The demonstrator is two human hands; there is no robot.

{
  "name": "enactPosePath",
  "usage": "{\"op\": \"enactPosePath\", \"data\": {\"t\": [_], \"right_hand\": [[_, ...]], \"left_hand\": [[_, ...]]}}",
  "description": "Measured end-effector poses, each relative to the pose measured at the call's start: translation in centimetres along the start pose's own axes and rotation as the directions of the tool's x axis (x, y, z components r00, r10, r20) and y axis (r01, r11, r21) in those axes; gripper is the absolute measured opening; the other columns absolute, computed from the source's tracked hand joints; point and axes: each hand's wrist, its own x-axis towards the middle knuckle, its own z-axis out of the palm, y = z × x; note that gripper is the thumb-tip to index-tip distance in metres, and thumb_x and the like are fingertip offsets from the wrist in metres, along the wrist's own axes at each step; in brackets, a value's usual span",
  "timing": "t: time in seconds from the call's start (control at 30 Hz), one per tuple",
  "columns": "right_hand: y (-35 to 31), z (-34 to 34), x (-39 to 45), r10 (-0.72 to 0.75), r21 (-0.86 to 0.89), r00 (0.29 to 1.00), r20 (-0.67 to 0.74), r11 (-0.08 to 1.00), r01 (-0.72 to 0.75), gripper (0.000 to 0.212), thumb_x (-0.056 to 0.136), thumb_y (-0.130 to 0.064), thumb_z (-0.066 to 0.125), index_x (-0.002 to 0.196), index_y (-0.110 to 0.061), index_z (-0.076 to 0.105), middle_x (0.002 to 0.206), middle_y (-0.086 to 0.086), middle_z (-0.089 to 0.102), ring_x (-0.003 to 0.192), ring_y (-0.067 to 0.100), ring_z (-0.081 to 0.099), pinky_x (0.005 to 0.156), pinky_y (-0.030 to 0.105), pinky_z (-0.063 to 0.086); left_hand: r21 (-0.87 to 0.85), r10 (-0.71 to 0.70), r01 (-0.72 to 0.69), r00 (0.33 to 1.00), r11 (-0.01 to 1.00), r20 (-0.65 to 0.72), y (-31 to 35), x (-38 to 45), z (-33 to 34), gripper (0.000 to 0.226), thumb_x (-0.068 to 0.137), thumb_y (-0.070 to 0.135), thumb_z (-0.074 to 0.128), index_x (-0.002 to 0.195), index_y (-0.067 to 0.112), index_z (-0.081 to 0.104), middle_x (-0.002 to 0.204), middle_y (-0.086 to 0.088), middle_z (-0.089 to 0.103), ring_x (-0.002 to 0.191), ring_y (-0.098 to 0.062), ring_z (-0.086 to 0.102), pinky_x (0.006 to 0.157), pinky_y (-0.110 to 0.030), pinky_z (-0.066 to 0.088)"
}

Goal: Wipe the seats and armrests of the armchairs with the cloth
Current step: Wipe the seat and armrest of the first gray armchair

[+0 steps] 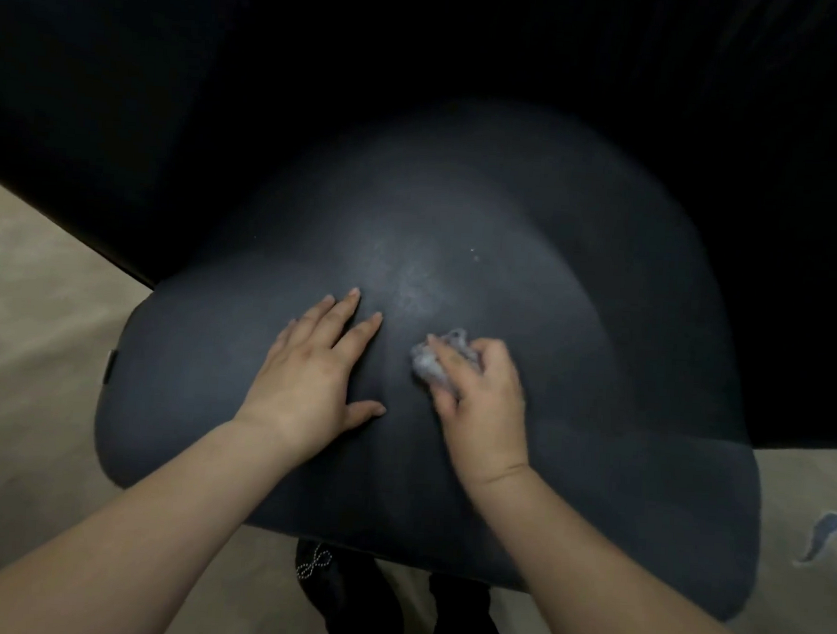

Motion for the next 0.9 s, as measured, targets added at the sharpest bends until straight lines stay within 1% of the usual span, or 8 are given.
{"op": "enactPosePath", "data": {"t": [0.13,0.3,0.37,0.5,0.6,0.7,0.83,0.9], "right_hand": [[2.9,-2.1,2.6,0.284,0.057,0.946,-0.154,0.959,-0.279,0.036,0.081,-0.014,0.072,0.116,-0.012,0.067,0.095,-0.005,0.045,0.089,0.012,0.049,0.081,0.023,0.043],[0.0,-1.0,2.4,-0.026,0.001,0.997,0.072,1.0,0.026,0.041,0.075,-0.009,0.075,0.116,-0.013,0.069,0.097,0.009,0.053,0.085,0.021,0.056,0.079,0.03,0.048],[1.4,-1.8,5.1,0.074,0.047,0.997,0.038,0.996,-0.076,0.031,0.082,-0.019,0.072,0.11,-0.007,0.068,0.09,-0.003,0.049,0.078,0.003,0.049,0.079,0.024,0.046],[3.6,-3.2,11.6,0.379,0.181,0.914,-0.148,0.919,-0.351,0.032,0.089,-0.027,0.066,0.108,-0.001,0.064,0.084,-0.011,0.039,0.077,0.0,0.044,0.072,0.004,0.033],[1.5,-1.0,12.5,0.238,0.202,0.97,-0.049,0.954,-0.224,0.03,0.088,-0.017,0.067,0.111,0.002,0.064,0.09,-0.01,0.044,0.084,-0.004,0.047,0.08,0.004,0.034],[0.8,-0.5,12.7,-0.02,0.05,0.998,0.067,0.999,0.017,0.033,0.085,-0.018,0.07,0.116,-0.007,0.068,0.099,0.011,0.051,0.092,0.016,0.053,0.089,0.025,0.044],[2.3,-1.5,15.9,0.319,0.267,0.941,-0.109,0.922,-0.281,0.027,0.084,-0.021,0.072,0.102,-0.002,0.063,0.094,0.001,0.052,0.086,0.006,0.057,0.078,0.014,0.043],[0.6,0.0,15.3,0.241,0.196,0.969,-0.062,0.954,-0.225,0.023,0.086,-0.016,0.069,0.105,-0.003,0.063,0.095,-0.004,0.047,0.089,0.007,0.053,0.081,0.011,0.039]], "left_hand": [[-0.032,-0.017,0.016,1.0,0.999,-0.021,-0.2,0.1,-0.2,0.101,0.073,0.06,0.07,0.153,0.03,0.016,0.163,0.003,0.0,0.149,-0.02,0.001,0.12,-0.04,0.011],[-0.103,-0.103,0.099,0.994,0.99,-0.039,-0.4,0.7,-0.7,0.1,0.073,0.059,0.072,0.153,0.03,0.019,0.163,0.004,0.0,0.149,-0.019,0.001,0.12,-0.04,0.012],[-0.119,-0.122,0.117,0.992,0.986,-0.037,-0.8,0.7,-0.9,0.1,0.073,0.06,0.071,0.153,0.03,0.018,0.163,0.004,-0.001,0.149,-0.019,0.001,0.12,-0.038,0.011],[-0.106,-0.134,0.13,0.99,0.986,-0.036,-2.1,0.4,-1.2,0.101,0.074,0.061,0.069,0.153,0.031,0.015,0.163,0.004,-0.001,0.149,-0.018,0.001,0.119,-0.036,0.011],[-0.112,-0.125,0.121,0.992,0.986,-0.03,-2.3,0.4,-1.2,0.101,0.074,0.06,0.07,0.154,0.031,0.015,0.163,0.004,-0.001,0.149,-0.019,0.001,0.12,-0.038,0.012],[-0.132,-0.129,0.124,0.991,0.983,-0.028,-2.4,0.5,-1.2,0.1,0.075,0.061,0.068,0.154,0.032,0.013,0.163,0.005,-0.003,0.149,-0.018,0.0,0.12,-0.037,0.01],[-0.181,-0.178,0.168,0.983,0.969,-0.039,-3.8,0.7,-1.6,0.1,0.076,0.06,0.068,0.154,0.031,0.013,0.162,0.005,-0.003,0.149,-0.017,-0.001,0.12,-0.037,0.011],[-0.215,-0.21,0.197,0.977,0.957,-0.043,-4.6,0.9,-1.9,0.1,0.075,0.059,0.07,0.154,0.03,0.015,0.163,0.004,-0.001,0.149,-0.017,0.0,0.12,-0.038,0.012]]}}
